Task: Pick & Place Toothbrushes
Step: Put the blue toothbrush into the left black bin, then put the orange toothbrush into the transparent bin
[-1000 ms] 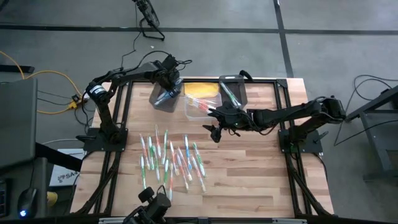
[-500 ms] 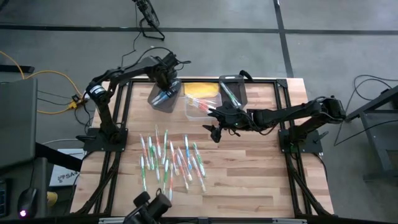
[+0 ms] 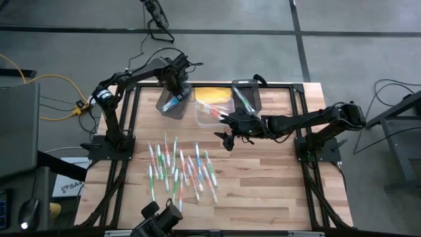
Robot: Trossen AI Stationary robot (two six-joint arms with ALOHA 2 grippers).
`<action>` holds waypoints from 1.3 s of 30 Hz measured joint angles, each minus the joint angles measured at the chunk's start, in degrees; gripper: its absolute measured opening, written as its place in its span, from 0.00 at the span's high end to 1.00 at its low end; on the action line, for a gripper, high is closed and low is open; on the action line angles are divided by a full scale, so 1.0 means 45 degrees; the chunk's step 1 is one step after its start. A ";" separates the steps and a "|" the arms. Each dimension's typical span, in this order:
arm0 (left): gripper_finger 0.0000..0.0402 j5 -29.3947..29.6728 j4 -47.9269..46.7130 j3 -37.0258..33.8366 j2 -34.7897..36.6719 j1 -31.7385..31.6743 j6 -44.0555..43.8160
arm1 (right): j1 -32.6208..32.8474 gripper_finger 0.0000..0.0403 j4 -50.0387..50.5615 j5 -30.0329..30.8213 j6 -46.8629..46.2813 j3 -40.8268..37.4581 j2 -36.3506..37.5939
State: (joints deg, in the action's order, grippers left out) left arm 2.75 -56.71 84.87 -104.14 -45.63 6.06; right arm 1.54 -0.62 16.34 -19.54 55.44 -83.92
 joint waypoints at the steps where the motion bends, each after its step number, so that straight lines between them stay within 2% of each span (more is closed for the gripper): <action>1: 0.74 -0.0009 -0.0096 0.0058 0.0005 0.0016 0.0013 | 0.0000 0.28 0.0000 -0.0003 -0.0023 0.0000 0.0000; 6: 0.66 0.0051 -0.0425 0.0119 0.0055 0.0094 0.0030 | 0.0099 0.28 0.0035 0.0000 -0.0042 0.0000 0.0000; 14: 0.64 -0.0044 0.0324 0.0093 0.1557 0.0387 0.0026 | 0.0496 0.28 0.0897 -0.0023 -0.1698 0.0000 0.0005; 18: 0.64 -0.0222 0.1795 -0.0782 0.3017 0.1050 0.0312 | 0.0872 0.28 0.1517 0.0236 -0.2358 0.0000 0.0005; 24: 0.64 -0.0586 0.2827 -0.2843 0.4971 0.2612 0.0630 | 0.1500 0.28 0.2268 0.0506 -0.2507 0.0000 0.0082; 29: 0.64 -0.1253 0.3782 -0.4590 0.6002 0.4137 0.1968 | 0.1902 0.28 0.3690 0.2081 -0.3045 -0.0005 0.0489; 32: 0.64 -0.1444 0.3874 -0.5328 0.6216 0.4857 0.2007 | 0.2071 0.28 0.4707 0.3196 -0.3340 -0.0005 0.1078; 35: 0.64 -0.1430 0.3920 -0.5880 0.6261 0.5290 0.0913 | 0.2264 0.28 0.5633 0.4234 -0.3426 0.0000 0.1688; 39: 0.64 -0.1408 0.3918 -0.6776 0.6515 0.5390 -0.1625 | 0.2472 0.28 0.6747 0.5105 -0.3594 -0.0002 0.2364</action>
State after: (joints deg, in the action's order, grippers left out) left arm -3.59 -39.08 54.38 -74.82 -21.37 -1.25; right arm 12.67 29.74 39.31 -35.72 55.43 -73.28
